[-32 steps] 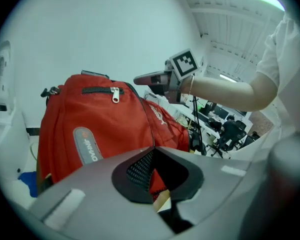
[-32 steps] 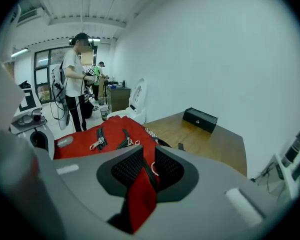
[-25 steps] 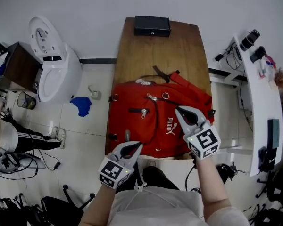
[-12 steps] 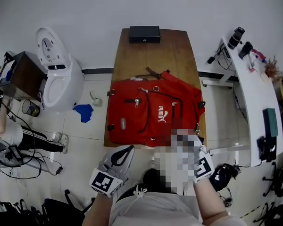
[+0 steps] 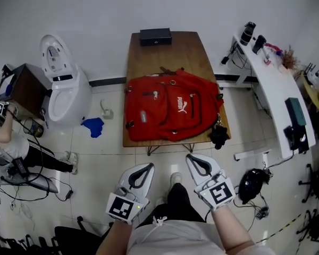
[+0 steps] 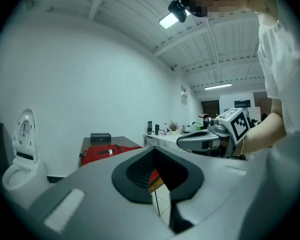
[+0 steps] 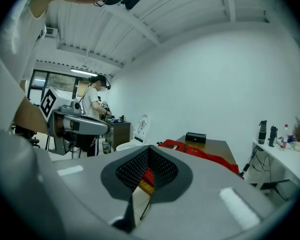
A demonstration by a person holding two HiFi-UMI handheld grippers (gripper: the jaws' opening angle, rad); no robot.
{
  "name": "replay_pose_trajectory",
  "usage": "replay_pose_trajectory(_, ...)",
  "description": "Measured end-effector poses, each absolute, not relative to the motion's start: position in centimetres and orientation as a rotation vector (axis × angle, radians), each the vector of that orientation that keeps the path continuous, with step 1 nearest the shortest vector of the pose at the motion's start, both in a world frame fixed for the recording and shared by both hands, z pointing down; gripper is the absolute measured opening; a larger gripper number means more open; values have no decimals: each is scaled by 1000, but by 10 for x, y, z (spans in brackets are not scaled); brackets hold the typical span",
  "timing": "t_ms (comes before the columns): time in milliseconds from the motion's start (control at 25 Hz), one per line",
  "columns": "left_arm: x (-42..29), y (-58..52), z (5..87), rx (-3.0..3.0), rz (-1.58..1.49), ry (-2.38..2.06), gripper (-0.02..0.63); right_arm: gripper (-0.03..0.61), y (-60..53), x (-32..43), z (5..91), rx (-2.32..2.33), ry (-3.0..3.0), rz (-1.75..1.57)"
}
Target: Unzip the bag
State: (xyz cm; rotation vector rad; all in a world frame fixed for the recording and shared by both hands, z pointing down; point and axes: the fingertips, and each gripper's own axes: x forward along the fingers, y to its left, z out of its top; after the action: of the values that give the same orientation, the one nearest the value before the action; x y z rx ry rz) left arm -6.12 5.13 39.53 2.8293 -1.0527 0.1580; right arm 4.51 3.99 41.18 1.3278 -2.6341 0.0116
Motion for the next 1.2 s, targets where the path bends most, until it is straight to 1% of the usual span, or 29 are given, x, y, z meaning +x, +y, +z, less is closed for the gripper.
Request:
replay_pose_trajectory(240, -66, 87, 392, 2849, 144, -1006, 6, 9, 84, 29, 397, 1355, -2614, -9)
replay_pose_trajectory(560, -56, 103, 367, 2887, 80, -1079, 6, 9, 100, 43, 384, 1415, -2616, -28)
replay_pose_trajectory(1000, -47, 121, 363, 2856, 80, -1150, 6, 9, 111, 69, 377, 1425, -2588, 25)
replay_pose_trajectory(1200, -38, 123, 365, 2861, 67, -1113, 6, 8, 115, 73, 373, 1403, -2610, 6)
